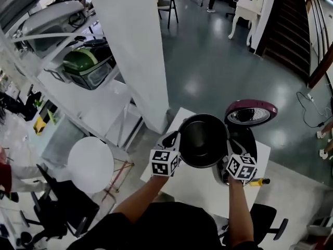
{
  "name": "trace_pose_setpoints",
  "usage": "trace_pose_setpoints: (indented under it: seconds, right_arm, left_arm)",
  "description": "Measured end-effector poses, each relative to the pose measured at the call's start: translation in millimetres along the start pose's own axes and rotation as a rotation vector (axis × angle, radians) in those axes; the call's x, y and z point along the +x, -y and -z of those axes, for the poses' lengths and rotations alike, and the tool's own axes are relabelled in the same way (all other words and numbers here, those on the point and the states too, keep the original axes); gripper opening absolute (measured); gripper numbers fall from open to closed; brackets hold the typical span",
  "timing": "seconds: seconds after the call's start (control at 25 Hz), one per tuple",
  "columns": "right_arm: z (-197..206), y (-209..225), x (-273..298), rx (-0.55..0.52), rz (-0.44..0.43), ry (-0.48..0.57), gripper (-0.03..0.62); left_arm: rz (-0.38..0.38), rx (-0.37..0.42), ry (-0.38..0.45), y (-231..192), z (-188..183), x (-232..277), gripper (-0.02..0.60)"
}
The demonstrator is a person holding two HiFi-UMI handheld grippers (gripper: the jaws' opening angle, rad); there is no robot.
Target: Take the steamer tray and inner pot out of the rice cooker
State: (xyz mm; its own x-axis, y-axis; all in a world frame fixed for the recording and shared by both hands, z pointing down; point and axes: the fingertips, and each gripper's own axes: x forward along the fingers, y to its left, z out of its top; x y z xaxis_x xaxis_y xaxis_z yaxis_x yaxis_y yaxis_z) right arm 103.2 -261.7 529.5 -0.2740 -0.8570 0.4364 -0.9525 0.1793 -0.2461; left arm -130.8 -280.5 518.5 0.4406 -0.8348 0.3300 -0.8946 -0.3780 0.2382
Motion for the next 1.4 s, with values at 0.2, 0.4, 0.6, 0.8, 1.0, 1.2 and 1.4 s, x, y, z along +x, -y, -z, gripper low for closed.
trace_pose_setpoints:
  seconds: [0.2,0.4,0.6,0.8,1.0,1.2,1.4]
  right_arm:
    - [39,-31,40,0.003,0.021,-0.081,0.022]
    - [81,-45,77,-0.011,0.065,-0.174,0.023]
    - [125,-45,103,-0.011,0.094,-0.263,0.023]
    - [159,-43,126,-0.004,0.117,-0.326,0.023]
    - [178,-38,139,-0.003,0.128,-0.362,0.023]
    - [189,-31,145,0.01,0.143,-0.375,0.023]
    - [193,-28,150,-0.003,0.159,-0.377,0.023]
  left_arm:
    - [-0.001,-0.032,-0.057,-55,30,2,0.022]
    - [0.003,-0.052,-0.134,-96,70,16,0.022]
    - [-0.002,-0.06,-0.233,-122,121,28,0.023]
    - [0.015,-0.112,-0.297,-140,158,38,0.023]
    - [0.02,-0.139,-0.358,-147,182,45,0.023]
    - [0.05,-0.127,-0.381,-148,194,51,0.023]
    - [0.068,-0.143,-0.385,-149,198,58,0.026]
